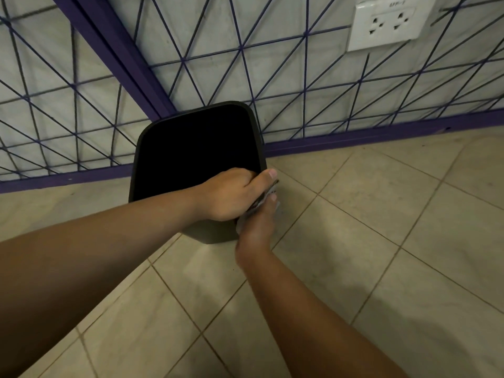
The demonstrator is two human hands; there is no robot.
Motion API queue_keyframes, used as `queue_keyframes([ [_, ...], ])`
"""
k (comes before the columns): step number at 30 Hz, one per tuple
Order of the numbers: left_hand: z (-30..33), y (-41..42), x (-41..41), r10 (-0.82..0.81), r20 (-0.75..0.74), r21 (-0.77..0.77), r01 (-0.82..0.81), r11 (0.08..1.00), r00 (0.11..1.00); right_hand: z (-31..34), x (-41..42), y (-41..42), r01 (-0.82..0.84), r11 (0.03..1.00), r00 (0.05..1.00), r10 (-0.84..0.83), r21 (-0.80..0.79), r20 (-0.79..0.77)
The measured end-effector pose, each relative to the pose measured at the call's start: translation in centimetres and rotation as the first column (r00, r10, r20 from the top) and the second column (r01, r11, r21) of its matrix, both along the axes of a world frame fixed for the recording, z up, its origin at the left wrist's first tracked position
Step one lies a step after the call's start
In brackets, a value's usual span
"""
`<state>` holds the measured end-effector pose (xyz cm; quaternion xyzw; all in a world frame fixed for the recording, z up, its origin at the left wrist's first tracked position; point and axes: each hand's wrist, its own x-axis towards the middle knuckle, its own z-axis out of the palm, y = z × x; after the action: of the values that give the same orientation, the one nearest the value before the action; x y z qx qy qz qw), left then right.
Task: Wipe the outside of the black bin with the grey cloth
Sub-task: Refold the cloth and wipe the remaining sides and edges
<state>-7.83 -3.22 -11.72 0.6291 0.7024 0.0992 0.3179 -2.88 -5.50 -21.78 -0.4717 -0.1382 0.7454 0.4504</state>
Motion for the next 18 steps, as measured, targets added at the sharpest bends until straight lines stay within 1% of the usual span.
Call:
queue_keyframes([
  [1,0.0,0.1,0.0,0.001,0.007,-0.003,-0.001,1.000,1.000,-0.2,-0.1,0.1,0.004,1.000,1.000,-0.004,0.010,0.009],
  [4,-0.1,0.1,-0.1,-0.004,0.041,-0.004,0.004,1.000,0.999,1.1,-0.1,-1.0,-0.062,0.995,0.995,0.056,0.073,0.086],
  [6,-0.2,0.1,-0.1,-0.007,0.043,0.001,0.007,1.000,0.999,0.9,0.0,-1.0,-0.051,0.996,0.994,0.044,0.067,0.104],
  [8,-0.2,0.0,0.0,0.013,0.038,0.006,-0.013,1.000,0.999,-0.3,-0.1,-0.1,0.012,1.000,1.000,-0.012,-0.013,0.023],
  [9,-0.1,0.0,-0.1,0.020,0.035,0.009,-0.020,1.000,0.999,-0.2,0.1,0.2,0.017,0.999,1.000,-0.017,-0.040,-0.004],
  [10,-0.1,0.0,-0.1,0.019,0.038,0.012,-0.020,1.000,0.999,0.3,0.3,0.1,-0.012,1.000,1.000,0.012,-0.004,0.008],
  [12,-0.1,0.1,-0.2,0.011,0.072,-0.005,-0.010,1.000,0.997,1.3,0.4,-0.9,-0.087,0.994,0.993,0.081,0.070,0.086],
  [14,-0.2,0.1,-0.3,0.009,0.083,-0.009,-0.008,1.000,0.996,2.1,0.3,-1.6,-0.114,0.990,0.989,0.105,0.086,0.102],
  [15,-0.3,0.1,-0.3,0.020,0.082,0.003,-0.020,1.000,0.996,1.5,0.4,-1.2,-0.092,0.993,0.992,0.084,0.080,0.097],
  [17,-0.4,0.1,-0.1,0.056,0.084,0.020,-0.058,0.998,0.995,0.2,0.5,0.2,-0.009,0.999,1.000,0.008,-0.033,-0.020],
  [18,-0.3,0.1,0.0,0.067,0.094,0.015,-0.069,0.997,0.993,0.4,0.7,0.6,-0.013,0.998,0.999,0.011,-0.059,-0.032],
])
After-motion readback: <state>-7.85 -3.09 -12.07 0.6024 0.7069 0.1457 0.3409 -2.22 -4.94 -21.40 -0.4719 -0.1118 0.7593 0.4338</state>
